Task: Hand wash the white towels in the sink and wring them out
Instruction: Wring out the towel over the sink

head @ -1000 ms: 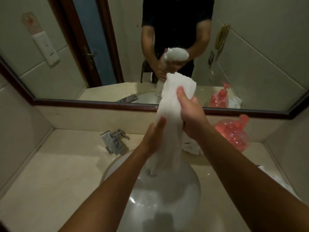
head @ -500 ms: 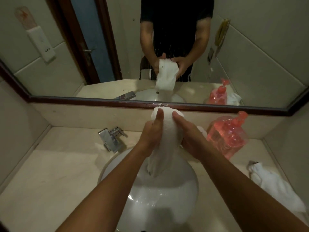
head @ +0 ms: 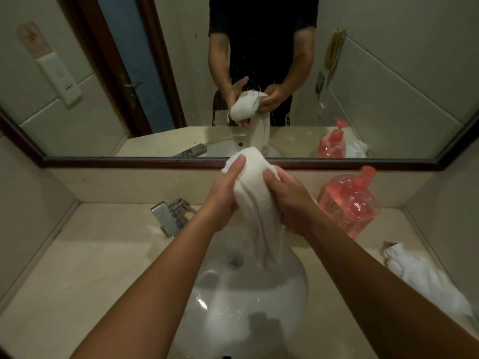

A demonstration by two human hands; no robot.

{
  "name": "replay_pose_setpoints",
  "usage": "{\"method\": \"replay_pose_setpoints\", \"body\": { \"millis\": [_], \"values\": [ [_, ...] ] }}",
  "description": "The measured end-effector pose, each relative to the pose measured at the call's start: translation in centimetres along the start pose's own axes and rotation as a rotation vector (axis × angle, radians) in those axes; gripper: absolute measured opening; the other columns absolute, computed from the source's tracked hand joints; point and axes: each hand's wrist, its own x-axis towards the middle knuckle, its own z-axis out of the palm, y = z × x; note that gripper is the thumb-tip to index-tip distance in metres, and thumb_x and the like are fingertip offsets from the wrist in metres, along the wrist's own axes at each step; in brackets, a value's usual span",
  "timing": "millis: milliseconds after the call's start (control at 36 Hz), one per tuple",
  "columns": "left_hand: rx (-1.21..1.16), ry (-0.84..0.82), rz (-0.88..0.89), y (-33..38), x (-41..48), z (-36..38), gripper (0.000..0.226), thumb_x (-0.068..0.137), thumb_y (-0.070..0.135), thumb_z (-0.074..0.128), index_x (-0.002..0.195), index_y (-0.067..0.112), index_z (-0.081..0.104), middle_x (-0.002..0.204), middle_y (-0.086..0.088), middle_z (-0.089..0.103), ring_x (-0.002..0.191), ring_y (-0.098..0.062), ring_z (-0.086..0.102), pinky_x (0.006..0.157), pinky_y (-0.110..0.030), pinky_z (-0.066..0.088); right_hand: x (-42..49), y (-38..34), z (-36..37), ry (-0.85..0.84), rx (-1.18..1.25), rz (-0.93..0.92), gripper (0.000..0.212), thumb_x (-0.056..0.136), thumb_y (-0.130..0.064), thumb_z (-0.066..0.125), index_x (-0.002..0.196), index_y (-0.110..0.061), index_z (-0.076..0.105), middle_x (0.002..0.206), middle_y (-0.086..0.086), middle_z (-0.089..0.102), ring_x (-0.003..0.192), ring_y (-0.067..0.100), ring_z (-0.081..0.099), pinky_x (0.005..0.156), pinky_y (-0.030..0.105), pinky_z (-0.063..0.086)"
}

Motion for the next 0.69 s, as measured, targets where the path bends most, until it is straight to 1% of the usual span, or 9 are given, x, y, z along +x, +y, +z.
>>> {"method": "replay_pose_setpoints", "body": {
  "millis": [83, 222, 278, 361, 417, 500, 583, 639, 694],
  "values": [
    [-0.145, -0.059, -0.076, 0.0, 0.4, 0.4, 0.117, 0.051, 0.078, 0.088, 0.139, 0.005, 0.064, 0.127, -0.022, 0.073, 0.121, -0.037, 0.070, 0.112, -0.052, 0.051, 0.1, 0.0, 0.3, 0.011, -0.038, 0.011, 0.024, 0.111, -0.029, 0.057, 0.129, -0.019, 0.069, 0.118, 0.009, 0.079, 0.112, 0.029, 0.075, 0.097, 0.049, 0.060],
    [-0.262, 0.136, -0.044, 0.9, 1.3, 2.2, 0.088, 0.061, 0.058, 0.094, 0.128, 0.007, 0.069, 0.114, -0.019, 0.078, 0.102, -0.036, 0.078, 0.094, -0.053, 0.062, -0.1, 0.4, 0.3, 0.104, -0.039, 0.071, 0.038, 0.105, -0.039, 0.065, 0.127, -0.009, 0.069, 0.113, 0.014, 0.080, 0.110, 0.035, 0.076, 0.097, 0.053, 0.061],
    [-0.240, 0.207, -0.008, 1.3, 1.6, 3.3, 0.074, 0.070, 0.046, 0.096, 0.129, 0.013, 0.066, 0.116, -0.012, 0.079, 0.101, -0.032, 0.078, 0.090, -0.052, 0.064, -0.5, 1.0, 0.4, 0.202, -0.078, 0.112, 0.040, 0.104, -0.049, 0.064, 0.111, -0.011, 0.074, 0.101, 0.009, 0.080, 0.100, 0.032, 0.076, 0.089, 0.048, 0.063],
    [-0.248, 0.290, 0.055, 1.4, 1.3, 4.8, 0.097, 0.056, 0.044, 0.101, 0.140, 0.021, 0.056, 0.125, -0.004, 0.072, 0.109, -0.027, 0.072, 0.093, -0.051, 0.062, -1.7, 2.1, 0.7, 0.466, -0.178, 0.154, 0.044, 0.100, -0.057, 0.065, 0.088, -0.016, 0.074, 0.088, 0.005, 0.075, 0.083, 0.018, 0.066, 0.078, 0.040, 0.056],
    [-0.260, 0.334, 0.093, 1.1, 1.1, 5.2, 0.102, 0.057, 0.042, 0.101, 0.143, 0.023, 0.051, 0.127, -0.003, 0.068, 0.112, -0.025, 0.069, 0.094, -0.049, 0.060, -2.1, 4.1, 1.2, 0.612, -0.176, 0.276, 0.057, 0.099, -0.062, 0.062, 0.117, -0.009, 0.073, 0.120, 0.014, 0.074, 0.106, 0.026, 0.067, 0.097, 0.046, 0.055],
    [-0.312, 0.379, 0.138, 0.7, 1.1, 5.3, 0.085, 0.075, 0.028, 0.096, 0.143, 0.023, 0.047, 0.125, -0.002, 0.067, 0.111, -0.024, 0.068, 0.087, -0.044, 0.061, -2.2, 7.8, 2.5, 0.665, -0.029, 0.620, 0.113, 0.075, -0.090, 0.052, 0.158, -0.015, 0.039, 0.158, 0.018, 0.045, 0.139, 0.040, 0.047, 0.115, 0.054, 0.043],
    [-0.368, 0.383, 0.156, 1.2, 0.7, 5.4, 0.082, 0.077, 0.030, 0.094, 0.145, 0.026, 0.048, 0.128, -0.002, 0.067, 0.112, -0.024, 0.068, 0.093, -0.050, 0.061, -1.7, 10.2, 3.2, 0.605, 0.316, 0.758, 0.122, 0.067, -0.101, 0.051, 0.162, -0.028, 0.028, 0.163, 0.012, 0.038, 0.141, 0.047, 0.044, 0.105, 0.072, 0.046],
    [-0.399, 0.399, 0.151, 1.6, 0.3, 5.2, 0.083, 0.077, 0.033, 0.095, 0.146, 0.027, 0.050, 0.130, -0.001, 0.068, 0.114, -0.025, 0.068, 0.098, -0.054, 0.059, -0.6, 10.8, 3.6, 0.513, 0.612, 0.712, 0.138, 0.050, -0.106, 0.061, 0.162, -0.033, 0.030, 0.163, 0.008, 0.041, 0.137, 0.054, 0.046, 0.081, 0.082, 0.052],
    [-0.420, 0.417, 0.135, 1.8, -0.3, 4.7, 0.081, 0.078, 0.036, 0.094, 0.146, 0.028, 0.050, 0.129, -0.001, 0.068, 0.113, -0.026, 0.068, 0.098, -0.053, 0.059, 0.8, 11.1, 4.0, 0.425, 0.869, 0.600, 0.146, 0.035, -0.104, 0.070, 0.160, -0.035, 0.038, 0.157, 0.008, 0.051, 0.132, 0.053, 0.054, 0.072, 0.079, 0.054]
  ]
}}
